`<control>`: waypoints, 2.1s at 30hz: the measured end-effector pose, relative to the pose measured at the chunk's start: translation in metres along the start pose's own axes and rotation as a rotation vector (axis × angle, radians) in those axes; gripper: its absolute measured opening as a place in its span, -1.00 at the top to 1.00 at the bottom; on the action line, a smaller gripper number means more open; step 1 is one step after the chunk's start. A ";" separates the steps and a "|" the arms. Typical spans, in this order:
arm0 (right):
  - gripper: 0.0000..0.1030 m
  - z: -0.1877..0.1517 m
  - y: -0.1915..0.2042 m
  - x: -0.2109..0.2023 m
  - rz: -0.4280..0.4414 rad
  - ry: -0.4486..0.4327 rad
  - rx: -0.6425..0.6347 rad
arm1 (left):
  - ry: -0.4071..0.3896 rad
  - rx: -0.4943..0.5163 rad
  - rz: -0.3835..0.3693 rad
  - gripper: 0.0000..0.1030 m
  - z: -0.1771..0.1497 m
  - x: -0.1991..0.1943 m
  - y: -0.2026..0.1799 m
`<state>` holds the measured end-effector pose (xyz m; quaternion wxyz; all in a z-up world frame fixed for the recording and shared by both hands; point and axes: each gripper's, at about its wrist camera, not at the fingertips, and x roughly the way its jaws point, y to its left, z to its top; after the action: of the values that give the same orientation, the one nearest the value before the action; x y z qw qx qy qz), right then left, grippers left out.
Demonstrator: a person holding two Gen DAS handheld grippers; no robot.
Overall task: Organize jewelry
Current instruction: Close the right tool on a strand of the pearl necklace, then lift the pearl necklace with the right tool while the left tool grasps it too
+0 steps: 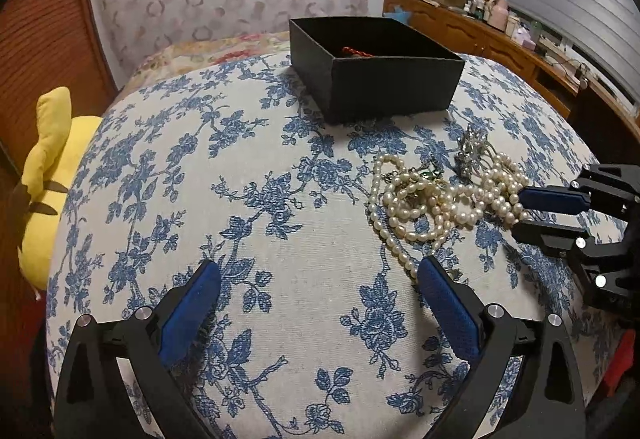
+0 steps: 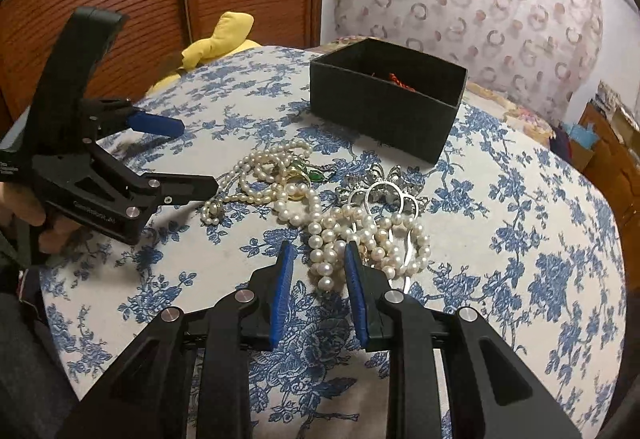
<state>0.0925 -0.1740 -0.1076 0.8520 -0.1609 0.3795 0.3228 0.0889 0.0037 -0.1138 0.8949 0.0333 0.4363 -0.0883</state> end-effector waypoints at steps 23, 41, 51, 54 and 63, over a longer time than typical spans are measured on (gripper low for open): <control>0.84 0.028 -0.026 -0.062 -0.002 -0.203 0.043 | 0.003 0.011 -0.016 -0.85 0.000 0.000 -0.001; 0.83 0.047 -0.032 -0.095 -0.059 -0.278 0.028 | -0.006 0.026 -0.085 0.28 0.021 0.005 -0.012; 0.83 0.047 -0.032 -0.094 -0.059 -0.277 0.028 | 0.000 0.009 -0.026 0.28 0.020 0.004 0.008; 0.83 0.047 -0.031 -0.093 -0.058 -0.274 0.024 | 0.003 0.035 -0.027 0.26 0.020 0.006 0.000; 0.83 0.047 -0.030 -0.093 -0.058 -0.283 0.024 | -0.018 0.100 -0.078 0.93 0.025 0.004 -0.012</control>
<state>0.0915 -0.2118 -0.0053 0.9079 -0.1144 0.2547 0.3127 0.1083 -0.0120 -0.1014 0.8919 0.0604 0.4241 -0.1451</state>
